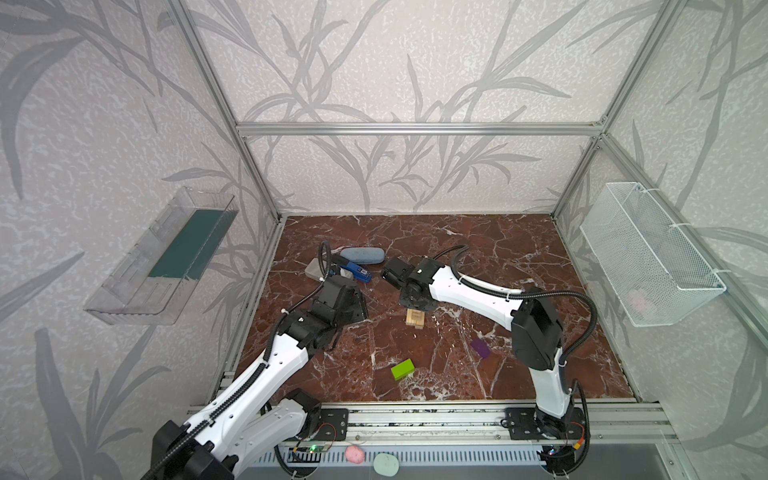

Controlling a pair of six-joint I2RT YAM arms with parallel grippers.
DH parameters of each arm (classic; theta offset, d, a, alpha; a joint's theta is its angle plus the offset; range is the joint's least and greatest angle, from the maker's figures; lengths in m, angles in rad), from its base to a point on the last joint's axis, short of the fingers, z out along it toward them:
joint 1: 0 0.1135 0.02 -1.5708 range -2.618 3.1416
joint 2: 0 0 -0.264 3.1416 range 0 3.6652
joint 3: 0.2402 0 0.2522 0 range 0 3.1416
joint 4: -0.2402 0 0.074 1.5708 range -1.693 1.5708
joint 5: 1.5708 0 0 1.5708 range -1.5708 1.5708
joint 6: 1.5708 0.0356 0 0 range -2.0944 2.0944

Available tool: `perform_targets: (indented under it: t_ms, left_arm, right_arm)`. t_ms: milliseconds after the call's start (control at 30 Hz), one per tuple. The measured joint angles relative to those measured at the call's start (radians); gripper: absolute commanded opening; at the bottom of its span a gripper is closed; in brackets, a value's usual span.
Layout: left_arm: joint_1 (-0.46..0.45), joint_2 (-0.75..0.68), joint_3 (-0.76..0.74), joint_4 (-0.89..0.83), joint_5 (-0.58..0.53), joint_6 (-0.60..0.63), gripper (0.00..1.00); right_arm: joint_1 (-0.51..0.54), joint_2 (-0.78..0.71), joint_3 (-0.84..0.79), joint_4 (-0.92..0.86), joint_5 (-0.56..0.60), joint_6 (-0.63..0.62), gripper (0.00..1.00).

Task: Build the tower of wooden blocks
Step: 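Lower the held block upright against the standing group with the right gripper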

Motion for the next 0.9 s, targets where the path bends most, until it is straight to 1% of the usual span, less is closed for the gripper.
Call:
perform_targets:
  t_ms: [567,700,900]
  left_arm:
    - [0.001,0.000,0.000,0.000,0.000,0.007,0.67]
    - [0.005,0.000,0.000,0.000,0.000,0.007,0.68]
    - [0.005,0.000,-0.003,-0.001,0.000,0.007,0.68]
  right_arm:
    - [-0.010,0.016,0.000,0.000,0.000,-0.001,0.21]
    - [-0.010,0.016,0.001,0.000,0.000,-0.001,0.24]
    - [-0.010,0.020,0.002,0.000,-0.001,-0.004,0.33]
